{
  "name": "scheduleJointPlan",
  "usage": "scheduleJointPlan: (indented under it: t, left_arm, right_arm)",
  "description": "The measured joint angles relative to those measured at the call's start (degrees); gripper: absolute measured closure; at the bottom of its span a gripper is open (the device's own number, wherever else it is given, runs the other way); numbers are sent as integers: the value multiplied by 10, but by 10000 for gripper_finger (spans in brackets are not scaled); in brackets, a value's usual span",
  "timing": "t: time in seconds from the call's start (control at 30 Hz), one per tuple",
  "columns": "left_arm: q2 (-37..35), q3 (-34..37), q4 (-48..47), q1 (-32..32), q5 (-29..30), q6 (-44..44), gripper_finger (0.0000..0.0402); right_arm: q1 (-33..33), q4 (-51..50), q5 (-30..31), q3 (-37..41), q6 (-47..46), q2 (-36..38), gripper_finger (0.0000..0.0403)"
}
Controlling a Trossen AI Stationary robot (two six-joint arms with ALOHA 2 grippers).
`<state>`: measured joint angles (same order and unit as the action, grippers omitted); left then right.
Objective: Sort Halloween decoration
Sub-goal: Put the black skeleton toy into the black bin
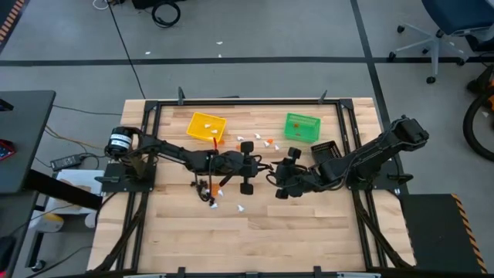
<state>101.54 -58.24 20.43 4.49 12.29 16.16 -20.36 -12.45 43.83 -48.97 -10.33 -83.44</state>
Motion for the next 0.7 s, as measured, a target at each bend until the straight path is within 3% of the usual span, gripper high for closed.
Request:
scheduleJointPlan:
  t: [0.7]
  left_arm:
    - [-1,0,15,0,-20,12,401]
  right_arm:
    - [0,1,-16,0,0,0,358]
